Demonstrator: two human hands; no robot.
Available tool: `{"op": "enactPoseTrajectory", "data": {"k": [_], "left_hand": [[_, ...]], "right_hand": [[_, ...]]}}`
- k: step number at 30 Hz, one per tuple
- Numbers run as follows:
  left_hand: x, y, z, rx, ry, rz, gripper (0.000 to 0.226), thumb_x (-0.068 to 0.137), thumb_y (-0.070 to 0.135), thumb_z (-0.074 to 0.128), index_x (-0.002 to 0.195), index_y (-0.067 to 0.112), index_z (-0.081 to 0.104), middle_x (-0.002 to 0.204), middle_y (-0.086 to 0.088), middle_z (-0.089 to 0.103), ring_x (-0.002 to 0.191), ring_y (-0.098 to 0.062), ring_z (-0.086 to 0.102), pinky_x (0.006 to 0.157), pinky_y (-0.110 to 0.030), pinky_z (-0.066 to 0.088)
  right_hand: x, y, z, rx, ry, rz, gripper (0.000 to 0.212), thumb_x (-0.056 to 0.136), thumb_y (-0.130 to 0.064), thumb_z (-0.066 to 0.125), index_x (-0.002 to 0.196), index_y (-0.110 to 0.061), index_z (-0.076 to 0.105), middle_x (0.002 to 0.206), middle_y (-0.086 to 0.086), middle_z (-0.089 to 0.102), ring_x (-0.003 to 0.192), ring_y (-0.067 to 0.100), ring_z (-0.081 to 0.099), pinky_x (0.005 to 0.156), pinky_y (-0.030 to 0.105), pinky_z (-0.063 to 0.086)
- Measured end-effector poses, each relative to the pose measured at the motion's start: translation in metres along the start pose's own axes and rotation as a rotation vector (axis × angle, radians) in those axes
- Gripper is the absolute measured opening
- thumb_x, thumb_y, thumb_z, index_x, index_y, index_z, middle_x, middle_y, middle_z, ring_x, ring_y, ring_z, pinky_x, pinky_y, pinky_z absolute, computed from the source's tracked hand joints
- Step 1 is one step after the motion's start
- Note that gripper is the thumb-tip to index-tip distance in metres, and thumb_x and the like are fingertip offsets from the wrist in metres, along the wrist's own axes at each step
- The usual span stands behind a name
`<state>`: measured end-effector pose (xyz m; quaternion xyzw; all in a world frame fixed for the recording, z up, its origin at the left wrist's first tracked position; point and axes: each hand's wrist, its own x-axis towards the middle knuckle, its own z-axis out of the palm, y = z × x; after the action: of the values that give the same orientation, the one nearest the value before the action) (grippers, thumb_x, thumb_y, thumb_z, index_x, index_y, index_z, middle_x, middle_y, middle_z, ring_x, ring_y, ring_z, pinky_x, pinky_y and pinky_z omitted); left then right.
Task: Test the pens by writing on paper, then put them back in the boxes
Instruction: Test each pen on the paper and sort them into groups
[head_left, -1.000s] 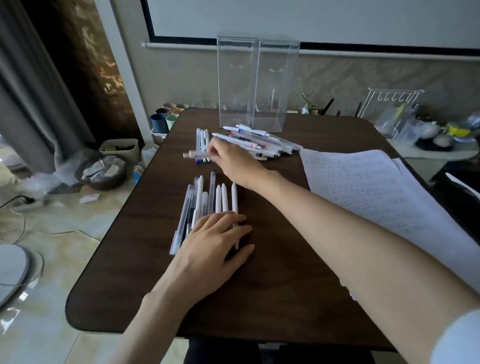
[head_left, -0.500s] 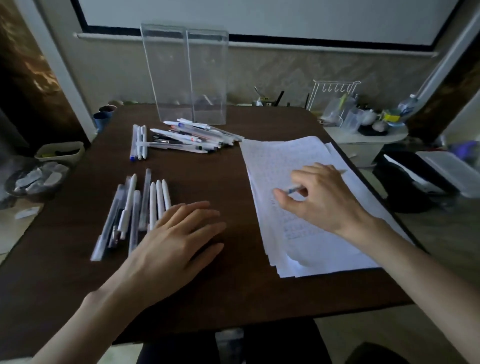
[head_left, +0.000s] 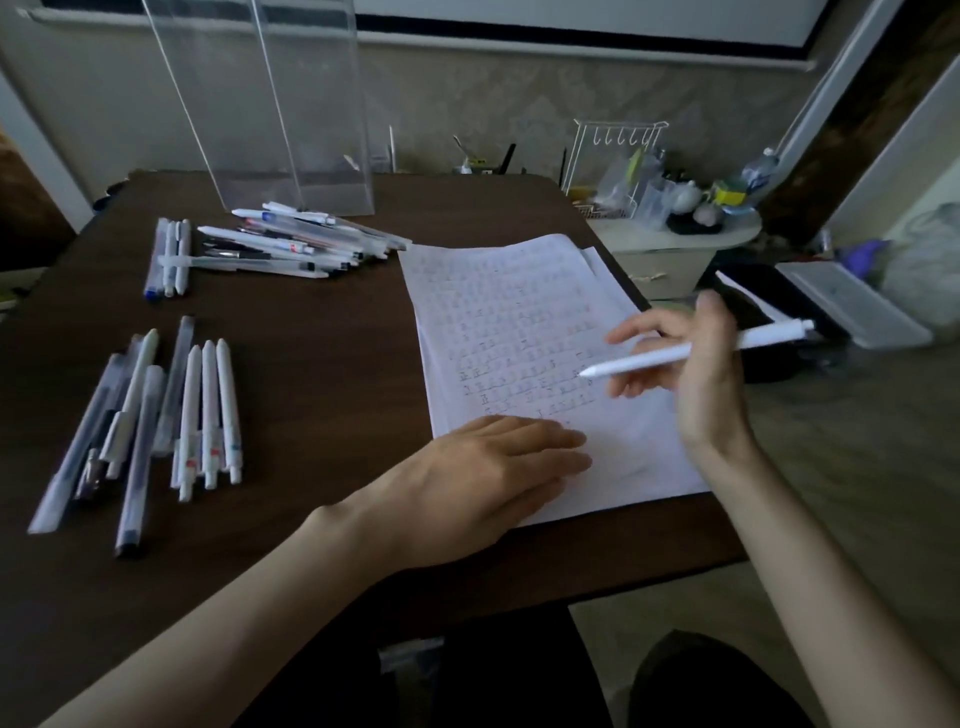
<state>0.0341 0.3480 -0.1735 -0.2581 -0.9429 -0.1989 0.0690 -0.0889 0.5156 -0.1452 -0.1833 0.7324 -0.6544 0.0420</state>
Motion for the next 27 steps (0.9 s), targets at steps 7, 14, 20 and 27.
{"op": "enactPoseTrajectory", "data": {"k": [7, 14, 20, 27], "left_hand": [[-0.004, -0.003, 0.008, 0.037, -0.075, -0.003, 0.047, 0.098, 0.029, 0.027, 0.142, 0.021, 0.040, 0.149, 0.003, 0.035, 0.137, -0.010, 0.029, 0.111, -0.026, 0.023], [-0.005, -0.004, 0.009, 0.044, -0.083, 0.000, 0.047, 0.098, 0.030, 0.026, 0.144, 0.024, 0.036, 0.151, 0.005, 0.032, 0.139, -0.009, 0.026, 0.110, -0.029, 0.025], [-0.004, -0.004, 0.010, 0.039, -0.075, -0.010, 0.048, 0.097, 0.031, 0.026, 0.142, 0.025, 0.039, 0.150, 0.005, 0.034, 0.137, -0.009, 0.029, 0.109, -0.027, 0.024], [-0.004, -0.004, 0.010, 0.026, -0.067, -0.014, 0.048, 0.096, 0.033, 0.026, 0.141, 0.025, 0.040, 0.149, 0.005, 0.035, 0.137, -0.009, 0.030, 0.108, -0.030, 0.027]], "right_hand": [[-0.007, 0.017, 0.004, -0.063, -0.108, 0.030, 0.026, 0.086, -0.015, 0.067, 0.067, -0.010, 0.050, 0.041, -0.001, 0.050, 0.038, 0.009, 0.044, 0.043, 0.016, 0.035], [-0.011, 0.019, 0.005, -0.212, -0.072, 0.025, 0.036, 0.078, 0.006, 0.057, 0.058, -0.012, 0.032, 0.041, -0.003, 0.031, 0.034, 0.003, 0.033, 0.039, 0.022, 0.024], [-0.014, 0.016, 0.008, -0.242, -0.134, -0.007, 0.035, 0.085, 0.002, 0.057, 0.060, -0.009, 0.034, 0.040, 0.003, 0.036, 0.034, 0.003, 0.045, 0.050, 0.049, 0.047], [-0.014, 0.016, 0.007, -0.257, -0.115, -0.024, 0.034, 0.084, 0.005, 0.055, 0.060, -0.007, 0.034, 0.042, 0.007, 0.034, 0.035, 0.002, 0.047, 0.050, 0.036, 0.038]]}}
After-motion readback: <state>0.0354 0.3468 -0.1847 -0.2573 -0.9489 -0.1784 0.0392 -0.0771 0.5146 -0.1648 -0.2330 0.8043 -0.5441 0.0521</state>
